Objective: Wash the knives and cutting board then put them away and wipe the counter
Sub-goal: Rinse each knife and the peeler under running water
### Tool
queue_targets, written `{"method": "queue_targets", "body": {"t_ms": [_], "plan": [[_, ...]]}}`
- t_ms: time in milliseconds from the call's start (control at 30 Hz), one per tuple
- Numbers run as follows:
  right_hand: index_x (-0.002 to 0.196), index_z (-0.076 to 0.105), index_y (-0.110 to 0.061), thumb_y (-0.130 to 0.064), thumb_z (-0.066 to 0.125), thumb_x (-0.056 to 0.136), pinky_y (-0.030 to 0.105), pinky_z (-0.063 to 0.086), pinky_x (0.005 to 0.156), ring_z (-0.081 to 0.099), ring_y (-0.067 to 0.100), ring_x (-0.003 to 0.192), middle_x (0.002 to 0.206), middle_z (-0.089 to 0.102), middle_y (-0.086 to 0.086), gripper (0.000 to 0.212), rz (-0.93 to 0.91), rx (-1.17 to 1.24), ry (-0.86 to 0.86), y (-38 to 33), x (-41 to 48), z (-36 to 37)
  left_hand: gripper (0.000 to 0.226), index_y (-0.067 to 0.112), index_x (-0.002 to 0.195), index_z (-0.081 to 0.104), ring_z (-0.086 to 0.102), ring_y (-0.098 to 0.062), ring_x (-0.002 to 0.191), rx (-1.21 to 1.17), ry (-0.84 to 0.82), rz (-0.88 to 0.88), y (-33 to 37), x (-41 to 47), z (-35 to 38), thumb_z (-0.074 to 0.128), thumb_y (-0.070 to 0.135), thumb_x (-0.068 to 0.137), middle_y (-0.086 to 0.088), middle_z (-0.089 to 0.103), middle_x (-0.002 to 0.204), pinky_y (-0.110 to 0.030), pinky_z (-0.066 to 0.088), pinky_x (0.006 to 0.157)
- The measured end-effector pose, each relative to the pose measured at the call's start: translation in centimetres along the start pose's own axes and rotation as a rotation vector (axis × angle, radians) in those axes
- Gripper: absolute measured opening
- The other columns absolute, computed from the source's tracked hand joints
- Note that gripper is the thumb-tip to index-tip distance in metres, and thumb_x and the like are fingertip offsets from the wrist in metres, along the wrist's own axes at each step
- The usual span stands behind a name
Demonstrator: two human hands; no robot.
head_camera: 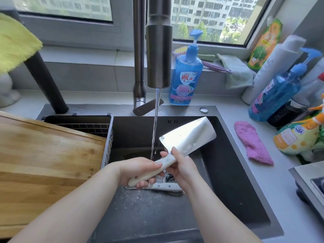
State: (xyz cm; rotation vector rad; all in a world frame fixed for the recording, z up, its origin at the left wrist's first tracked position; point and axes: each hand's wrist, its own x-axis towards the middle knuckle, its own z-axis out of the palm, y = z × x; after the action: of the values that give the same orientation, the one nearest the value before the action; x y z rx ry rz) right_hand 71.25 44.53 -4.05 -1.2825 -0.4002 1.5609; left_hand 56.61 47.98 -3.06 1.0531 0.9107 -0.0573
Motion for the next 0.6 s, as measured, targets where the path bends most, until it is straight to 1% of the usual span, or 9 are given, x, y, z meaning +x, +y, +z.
{"method": "queue_targets", "body": {"t_ms": [67,167,233,300,367,433,467,533,600], "plan": [[0.090,0.052,-0.007,-0.016,0.041,0.098,0.025,0.052,0.049,0.062,0.017,0.061,0.067,0.067,0.003,0.016,-0.011,0.020,0.020,-0.2,0.2,-0.1,0.023,0.013,0.092,0.052,0.040,-0.005,0.033,0.049,0.110,0.055,0.2,0.3,1.0,0.042,0.033,0.096,0.000,0.047,0.059,-0.015,0.031,0.033],[0.099,0.050,-0.001,-0.015,0.047,0.095,0.027,0.051,0.061,0.060,0.020,0.071,0.081,0.061,0.009,0.015,-0.010,-0.022,0.065,0.1,0.3,0.3,0.017,0.018,0.082,0.051,0.042,-0.008,0.037,0.374,0.419,0.137,0.6,0.9,2.3,0.049,0.032,0.092,0.001,0.051,0.065,-0.016,0.031,0.035],[0.106,0.048,0.001,-0.014,0.052,0.093,0.026,0.049,0.064,0.059,0.019,0.074,0.085,0.059,0.008,0.020,-0.010,-0.028,0.071,0.3,0.5,0.9,0.019,0.022,0.098,0.054,0.052,-0.013,0.057,0.644,0.606,0.115,0.8,0.8,3.1,0.049,0.039,0.091,0.001,0.060,0.080,-0.022,0.036,0.049],[0.102,0.050,-0.002,-0.010,0.053,0.091,0.026,0.047,0.065,0.058,0.017,0.075,0.084,0.059,0.007,0.014,-0.007,-0.027,0.068,0.3,0.6,1.3,0.036,0.025,0.119,0.048,0.060,-0.020,0.088,0.995,0.763,0.066,0.5,0.7,3.5,0.044,0.047,0.091,0.001,0.064,0.105,-0.026,0.036,0.065],[0.106,0.049,0.001,-0.005,0.053,0.090,0.026,0.047,0.066,0.058,0.018,0.075,0.082,0.059,0.008,0.017,0.004,-0.004,0.055,0.5,0.8,1.6,0.041,0.027,0.127,0.042,0.058,-0.019,0.105,1.131,0.843,0.097,-0.1,0.8,3.5,0.043,0.047,0.092,0.003,0.061,0.116,-0.028,0.038,0.072],[0.114,0.043,0.001,-0.002,0.051,0.090,0.031,0.047,0.067,0.059,0.021,0.077,0.085,0.060,0.010,0.025,0.030,0.062,0.038,0.7,0.7,1.6,0.038,0.029,0.123,0.043,0.059,-0.017,0.101,1.008,0.798,0.116,-0.2,0.5,3.4,0.051,0.042,0.088,0.006,0.061,0.112,-0.027,0.039,0.072],[0.112,0.041,-0.001,-0.002,0.050,0.091,0.034,0.047,0.069,0.059,0.022,0.078,0.089,0.061,0.012,0.022,0.051,0.101,0.026,0.9,0.7,1.6,0.035,0.028,0.118,0.045,0.061,-0.016,0.090,0.850,0.720,0.122,-0.3,0.5,3.2,0.055,0.038,0.086,0.005,0.061,0.104,-0.026,0.041,0.069],[0.109,0.041,-0.004,-0.003,0.046,0.093,0.038,0.048,0.074,0.059,0.023,0.080,0.099,0.060,0.015,0.017,0.090,0.172,-0.013,1.0,0.3,1.7,0.025,0.023,0.104,0.047,0.057,-0.013,0.057,0.418,0.514,0.142,-0.4,0.5,2.9,0.060,0.028,0.083,0.001,0.057,0.085,-0.025,0.042,0.053],[0.123,0.037,-0.002,-0.006,0.042,0.096,0.035,0.054,0.067,0.064,0.022,0.077,0.097,0.061,0.014,0.028,0.107,0.217,-0.054,1.4,0.3,1.7,0.012,0.018,0.090,0.047,0.046,-0.010,0.039,0.113,0.321,0.162,-0.5,0.3,3.1,0.057,0.022,0.085,-0.003,0.050,0.072,-0.021,0.035,0.041]]}}
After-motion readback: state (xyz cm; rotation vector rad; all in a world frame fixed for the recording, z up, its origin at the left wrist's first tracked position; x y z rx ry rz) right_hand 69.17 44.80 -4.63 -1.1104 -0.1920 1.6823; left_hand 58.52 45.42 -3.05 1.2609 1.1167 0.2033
